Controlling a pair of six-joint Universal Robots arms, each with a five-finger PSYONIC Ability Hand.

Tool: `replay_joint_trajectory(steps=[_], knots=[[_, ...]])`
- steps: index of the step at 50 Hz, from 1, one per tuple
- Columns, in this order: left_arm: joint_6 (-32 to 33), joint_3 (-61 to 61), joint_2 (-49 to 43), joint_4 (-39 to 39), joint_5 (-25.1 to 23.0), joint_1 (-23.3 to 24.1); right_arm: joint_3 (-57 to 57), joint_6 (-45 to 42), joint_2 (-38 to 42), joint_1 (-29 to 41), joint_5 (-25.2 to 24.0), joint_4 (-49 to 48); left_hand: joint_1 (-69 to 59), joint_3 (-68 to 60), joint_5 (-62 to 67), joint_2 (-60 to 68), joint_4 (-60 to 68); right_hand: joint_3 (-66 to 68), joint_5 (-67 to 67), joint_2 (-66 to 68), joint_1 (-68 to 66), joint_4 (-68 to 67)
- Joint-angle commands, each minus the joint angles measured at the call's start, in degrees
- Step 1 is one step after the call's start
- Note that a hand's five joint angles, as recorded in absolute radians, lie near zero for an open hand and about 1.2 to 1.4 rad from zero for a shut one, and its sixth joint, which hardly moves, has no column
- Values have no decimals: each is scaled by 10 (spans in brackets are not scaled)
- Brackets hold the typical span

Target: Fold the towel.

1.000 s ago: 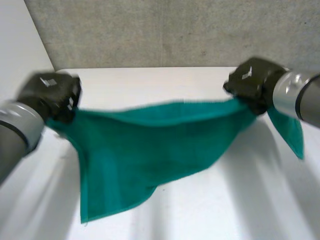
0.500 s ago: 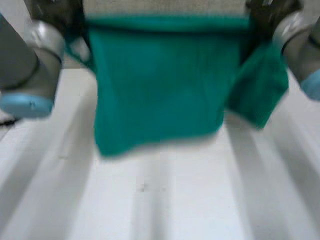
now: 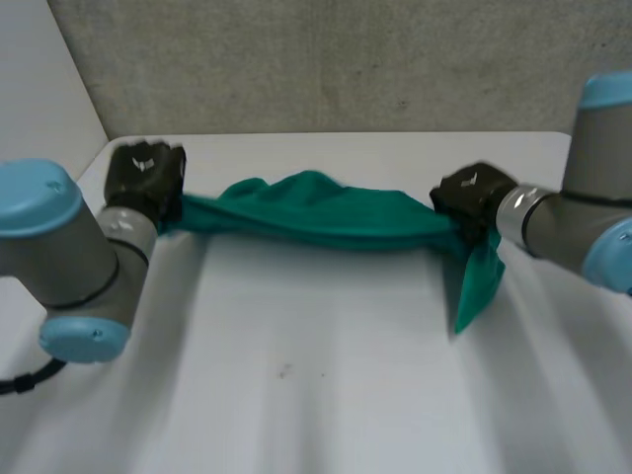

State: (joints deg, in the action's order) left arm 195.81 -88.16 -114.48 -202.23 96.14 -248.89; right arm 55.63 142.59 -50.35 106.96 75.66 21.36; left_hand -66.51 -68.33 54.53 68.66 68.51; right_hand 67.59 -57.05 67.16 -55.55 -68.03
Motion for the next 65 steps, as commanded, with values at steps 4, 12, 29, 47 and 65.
replay_joint_trajectory(steps=[4, 12, 29, 47, 65], knots=[[0, -31, -6, 1, 0, 0, 57, 152, 21, -22, 39, -84, -135, -117, 155, 113, 115, -363, 358, -359, 243, 368], [-1, -49, 25, 5, 0, 1, 159, 288, -54, -62, 41, -108, -135, -117, 155, 113, 115, -385, 380, -381, 265, 389], [4, -99, 40, 16, 3, 1, 339, 201, -185, -112, 34, -140, -135, -117, 155, 113, 115, -14, 8, -10, -107, 18], [45, -97, 330, 285, 2, -42, 298, -107, -387, -108, 37, 36, -135, -117, 155, 113, 115, 124, -130, 128, -245, -120], [134, -35, 64, 344, 9, -51, 260, -242, -182, -77, 77, 146, -135, -117, 155, 113, 115, 124, -130, 128, -245, -120]])
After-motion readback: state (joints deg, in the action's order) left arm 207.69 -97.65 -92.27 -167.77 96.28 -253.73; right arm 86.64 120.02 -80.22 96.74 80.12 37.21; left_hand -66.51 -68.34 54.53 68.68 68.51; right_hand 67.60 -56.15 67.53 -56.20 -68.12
